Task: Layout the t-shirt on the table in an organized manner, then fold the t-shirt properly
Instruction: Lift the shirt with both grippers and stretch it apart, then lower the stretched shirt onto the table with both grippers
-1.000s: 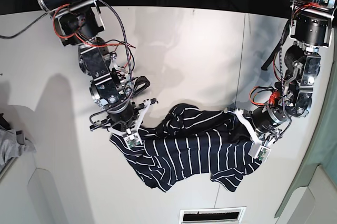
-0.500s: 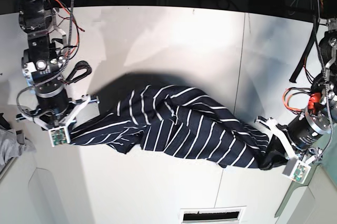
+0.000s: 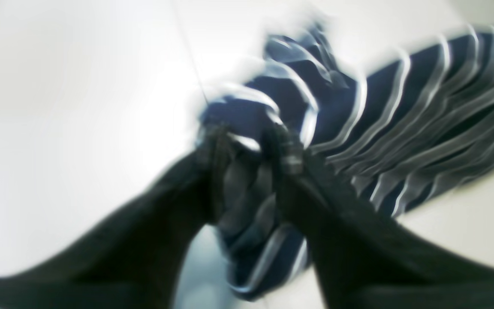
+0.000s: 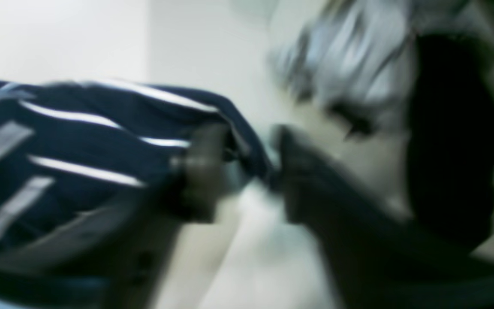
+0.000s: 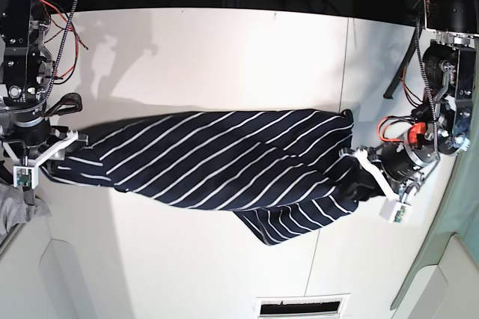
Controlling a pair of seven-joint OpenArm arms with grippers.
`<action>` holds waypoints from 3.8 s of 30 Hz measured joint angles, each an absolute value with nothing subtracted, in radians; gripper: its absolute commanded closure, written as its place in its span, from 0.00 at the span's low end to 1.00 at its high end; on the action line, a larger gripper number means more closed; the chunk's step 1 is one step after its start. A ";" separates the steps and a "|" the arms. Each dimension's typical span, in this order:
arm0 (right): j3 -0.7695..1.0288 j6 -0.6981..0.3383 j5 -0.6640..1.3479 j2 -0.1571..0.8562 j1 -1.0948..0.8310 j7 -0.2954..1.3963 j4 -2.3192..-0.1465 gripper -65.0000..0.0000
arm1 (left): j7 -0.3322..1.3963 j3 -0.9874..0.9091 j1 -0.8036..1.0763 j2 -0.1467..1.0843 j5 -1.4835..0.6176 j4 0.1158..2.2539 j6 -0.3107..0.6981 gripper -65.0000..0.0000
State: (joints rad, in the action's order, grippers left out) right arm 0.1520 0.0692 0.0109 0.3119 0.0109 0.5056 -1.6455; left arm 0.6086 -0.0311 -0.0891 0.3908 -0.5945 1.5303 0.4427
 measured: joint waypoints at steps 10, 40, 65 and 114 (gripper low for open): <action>0.153 0.147 0.016 0.217 0.000 0.509 -1.549 0.37 | 0.675 -0.125 -0.084 0.377 -0.624 1.486 0.479 0.60; 0.208 -0.134 0.157 0.124 0.140 0.365 -1.173 1.00 | 0.453 -0.110 0.037 0.270 -0.487 1.267 0.480 1.00; 0.202 -0.234 0.216 0.264 0.339 0.553 -1.407 0.70 | 0.624 -0.289 0.197 0.548 -0.709 1.928 0.511 1.00; 0.247 -0.306 0.262 0.175 0.147 0.689 -1.858 1.00 | 0.727 -0.385 0.275 0.418 -0.870 2.040 0.690 1.00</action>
